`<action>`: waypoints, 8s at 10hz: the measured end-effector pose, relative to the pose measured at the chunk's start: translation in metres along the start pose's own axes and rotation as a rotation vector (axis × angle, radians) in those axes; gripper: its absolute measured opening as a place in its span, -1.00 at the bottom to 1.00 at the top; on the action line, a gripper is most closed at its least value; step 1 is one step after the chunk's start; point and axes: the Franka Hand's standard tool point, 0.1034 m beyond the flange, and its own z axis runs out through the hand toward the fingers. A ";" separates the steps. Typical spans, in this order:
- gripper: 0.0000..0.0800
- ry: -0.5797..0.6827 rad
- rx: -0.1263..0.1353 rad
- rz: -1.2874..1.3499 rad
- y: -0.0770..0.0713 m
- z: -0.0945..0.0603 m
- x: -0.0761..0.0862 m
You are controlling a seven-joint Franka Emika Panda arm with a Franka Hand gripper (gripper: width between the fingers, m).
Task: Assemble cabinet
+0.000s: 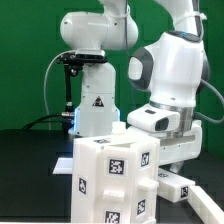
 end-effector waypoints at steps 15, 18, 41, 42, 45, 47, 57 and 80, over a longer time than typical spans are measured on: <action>0.39 -0.042 0.027 -0.004 0.038 -0.124 -0.003; 0.39 -0.062 0.038 -0.076 0.076 -0.175 0.020; 0.39 -0.046 0.066 -0.344 0.173 -0.164 0.031; 0.39 -0.047 0.066 -0.341 0.172 -0.164 0.033; 0.39 -0.041 0.061 -0.342 0.172 -0.164 0.034; 0.39 -0.036 0.056 -0.343 0.175 -0.163 0.035; 0.39 -0.014 0.037 -0.331 0.175 -0.163 0.044; 0.39 0.025 -0.001 -0.297 0.178 -0.146 0.041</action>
Offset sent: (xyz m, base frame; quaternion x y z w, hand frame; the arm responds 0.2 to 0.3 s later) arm -0.0028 -0.0005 0.0318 0.0032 -0.0189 -0.0071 0.9998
